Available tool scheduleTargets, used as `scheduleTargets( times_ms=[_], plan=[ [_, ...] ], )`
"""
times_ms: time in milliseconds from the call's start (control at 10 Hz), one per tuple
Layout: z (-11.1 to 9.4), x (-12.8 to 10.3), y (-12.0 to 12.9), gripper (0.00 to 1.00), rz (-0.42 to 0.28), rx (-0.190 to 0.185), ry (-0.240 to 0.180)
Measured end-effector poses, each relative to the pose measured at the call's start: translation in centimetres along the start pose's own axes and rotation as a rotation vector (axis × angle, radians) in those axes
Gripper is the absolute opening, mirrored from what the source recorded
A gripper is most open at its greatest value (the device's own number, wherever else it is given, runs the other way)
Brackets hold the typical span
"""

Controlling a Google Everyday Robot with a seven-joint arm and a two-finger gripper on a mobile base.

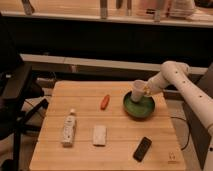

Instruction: Place the ceramic cup in the ceramic bowl

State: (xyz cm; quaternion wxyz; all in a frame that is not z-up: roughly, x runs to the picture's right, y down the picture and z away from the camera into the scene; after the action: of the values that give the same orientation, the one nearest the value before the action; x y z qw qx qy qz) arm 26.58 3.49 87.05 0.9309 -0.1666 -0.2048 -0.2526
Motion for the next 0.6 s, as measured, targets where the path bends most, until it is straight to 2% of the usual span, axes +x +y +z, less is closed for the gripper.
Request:
scheduleTargets(
  times_ms=[300, 500, 600],
  plan=[
    [-0.18, 0.17, -0.2, 0.33, -0.002, 0.005, 0.001],
    [-0.17, 0.25, -0.28, 0.25, -0.003, 0.007, 0.0],
    [-0.16, 0.28, -0.35, 0.24, -0.004, 0.009, -0.001]
  ],
)
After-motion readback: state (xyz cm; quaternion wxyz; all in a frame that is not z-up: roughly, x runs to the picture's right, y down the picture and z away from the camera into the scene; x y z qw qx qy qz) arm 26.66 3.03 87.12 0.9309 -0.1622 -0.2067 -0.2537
